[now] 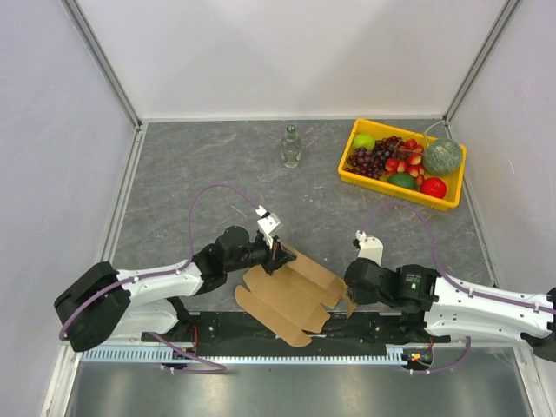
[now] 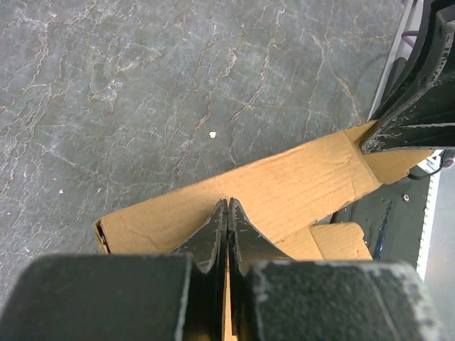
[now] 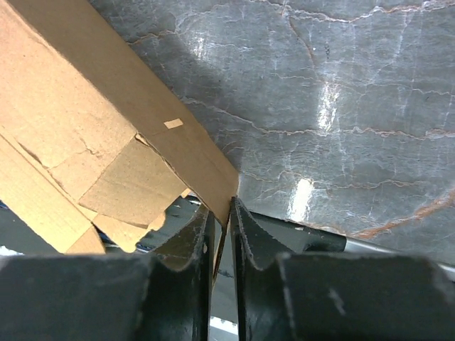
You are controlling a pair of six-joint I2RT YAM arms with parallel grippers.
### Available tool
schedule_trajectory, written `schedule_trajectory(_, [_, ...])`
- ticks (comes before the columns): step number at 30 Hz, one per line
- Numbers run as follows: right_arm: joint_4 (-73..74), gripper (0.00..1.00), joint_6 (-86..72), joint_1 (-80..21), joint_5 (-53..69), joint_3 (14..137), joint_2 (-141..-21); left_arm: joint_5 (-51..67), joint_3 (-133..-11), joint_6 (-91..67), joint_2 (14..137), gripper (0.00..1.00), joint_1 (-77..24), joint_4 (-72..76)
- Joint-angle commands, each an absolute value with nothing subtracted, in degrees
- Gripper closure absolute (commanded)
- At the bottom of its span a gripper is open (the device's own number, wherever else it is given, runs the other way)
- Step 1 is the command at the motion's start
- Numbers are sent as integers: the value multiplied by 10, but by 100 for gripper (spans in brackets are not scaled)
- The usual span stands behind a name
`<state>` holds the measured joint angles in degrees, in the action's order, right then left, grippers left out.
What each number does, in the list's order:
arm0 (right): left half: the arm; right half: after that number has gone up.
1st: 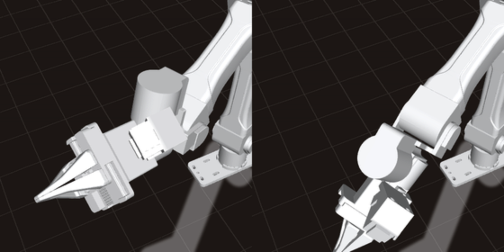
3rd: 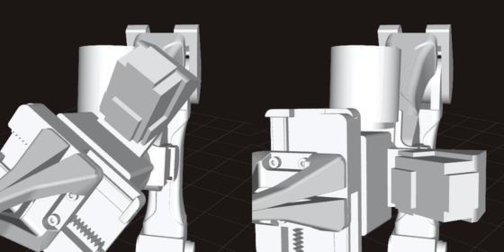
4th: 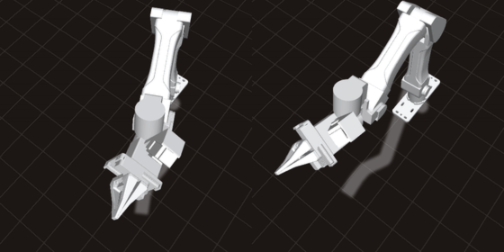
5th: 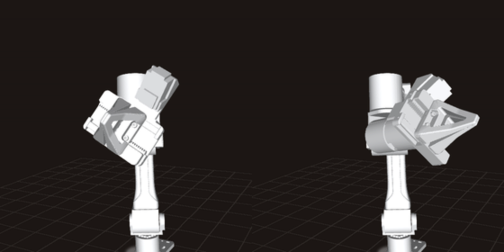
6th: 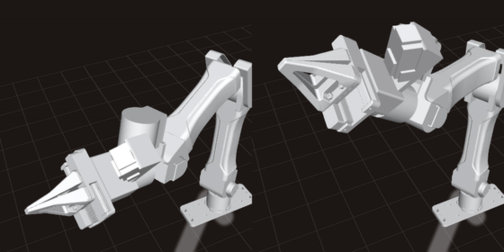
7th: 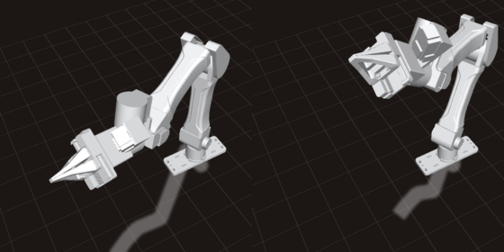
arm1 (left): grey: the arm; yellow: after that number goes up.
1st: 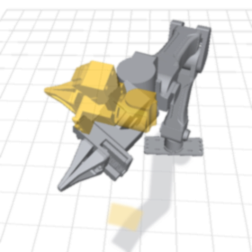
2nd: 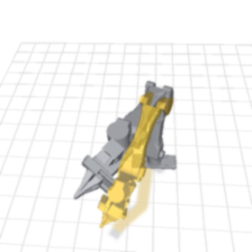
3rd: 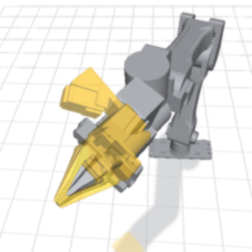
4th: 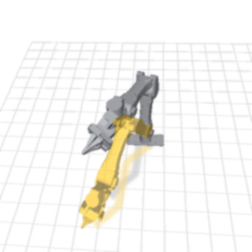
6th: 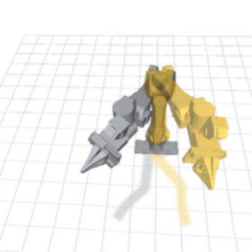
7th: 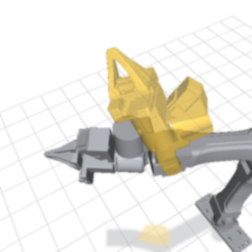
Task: Fold the paper box
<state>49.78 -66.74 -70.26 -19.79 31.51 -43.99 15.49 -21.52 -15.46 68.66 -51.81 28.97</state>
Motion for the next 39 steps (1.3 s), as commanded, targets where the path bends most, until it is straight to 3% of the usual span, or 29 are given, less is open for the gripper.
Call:
schedule_trajectory(1, [474, 83, -672, -701, -221, 322, -440, 152, -204, -167, 658, 97, -516, 280])
schedule_trajectory(6, [479, 94, -645, -701, -282, 357, -455, 112, -216, -154, 556, 71, -516, 259])
schedule_trajectory(9, [482, 100, -608, -700, -324, 392, -492, 83, -254, -138, 504, 69, -515, 216])
schedule_trajectory(18, [370, 100, -351, -669, -409, 461, -592, 50, -337, -88, 479, 67, -490, 139])
schedule_trajectory(22, [260, 100, -182, -612, -338, 444, -584, 86, -357, -94, 485, 67, -437, 135])
schedule_trajectory(27, [173, 100, -27, -522, -151, 437, -605, 140, -383, -112, 515, 67, -368, 141])
schedule_trajectory(34, [189, 99, 116, -424, 110, 511, -743, 184, -435, -106, 596, 70, -342, 138])
schedule_trajectory(39, [207, 99, 179, -410, 151, 559, -810, 202, -449, -83, 629, 76, -333, 126])
